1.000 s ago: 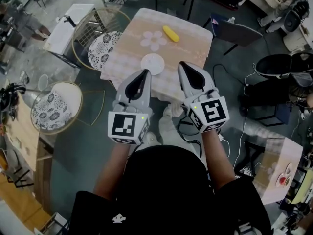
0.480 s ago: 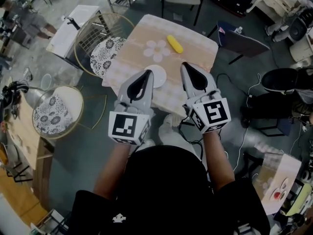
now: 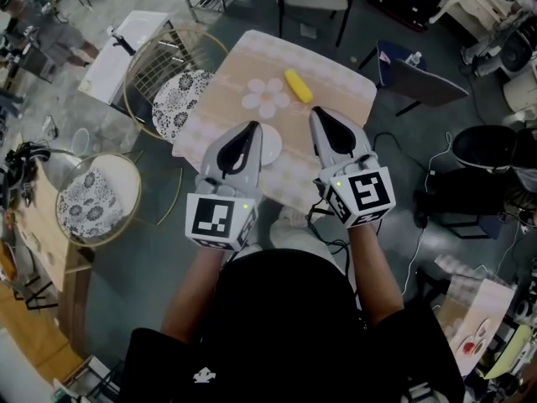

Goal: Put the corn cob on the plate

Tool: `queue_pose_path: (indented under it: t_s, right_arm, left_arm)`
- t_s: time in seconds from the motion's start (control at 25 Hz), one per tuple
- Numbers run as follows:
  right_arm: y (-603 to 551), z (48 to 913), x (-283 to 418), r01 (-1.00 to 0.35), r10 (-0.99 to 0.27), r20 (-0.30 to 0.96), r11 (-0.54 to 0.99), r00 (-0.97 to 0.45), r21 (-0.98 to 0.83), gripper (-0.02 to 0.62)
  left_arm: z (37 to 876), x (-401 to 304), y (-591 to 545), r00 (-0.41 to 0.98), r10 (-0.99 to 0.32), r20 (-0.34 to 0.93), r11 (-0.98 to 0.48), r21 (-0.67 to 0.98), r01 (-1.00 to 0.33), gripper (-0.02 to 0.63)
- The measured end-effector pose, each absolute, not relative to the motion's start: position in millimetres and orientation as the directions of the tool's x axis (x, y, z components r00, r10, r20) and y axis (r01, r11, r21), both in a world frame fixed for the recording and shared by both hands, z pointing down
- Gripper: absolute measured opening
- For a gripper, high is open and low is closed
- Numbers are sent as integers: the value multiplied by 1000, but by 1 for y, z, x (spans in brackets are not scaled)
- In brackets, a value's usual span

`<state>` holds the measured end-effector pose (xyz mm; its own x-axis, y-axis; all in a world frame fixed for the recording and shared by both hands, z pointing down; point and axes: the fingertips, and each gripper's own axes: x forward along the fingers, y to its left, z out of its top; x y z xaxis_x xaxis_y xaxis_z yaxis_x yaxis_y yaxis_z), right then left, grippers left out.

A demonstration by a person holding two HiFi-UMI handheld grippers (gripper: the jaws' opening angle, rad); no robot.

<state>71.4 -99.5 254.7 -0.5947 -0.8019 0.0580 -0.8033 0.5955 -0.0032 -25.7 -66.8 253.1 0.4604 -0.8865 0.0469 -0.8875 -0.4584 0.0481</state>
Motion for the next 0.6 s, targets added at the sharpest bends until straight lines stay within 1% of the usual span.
queue_pose_path:
  t_s: [0.6]
  right_arm:
    - [-156, 264, 83, -773, -771, 72, 633, -633, -23, 3]
  left_arm:
    - [254, -18, -115, 400, -915, 60, -397, 50, -916, 8]
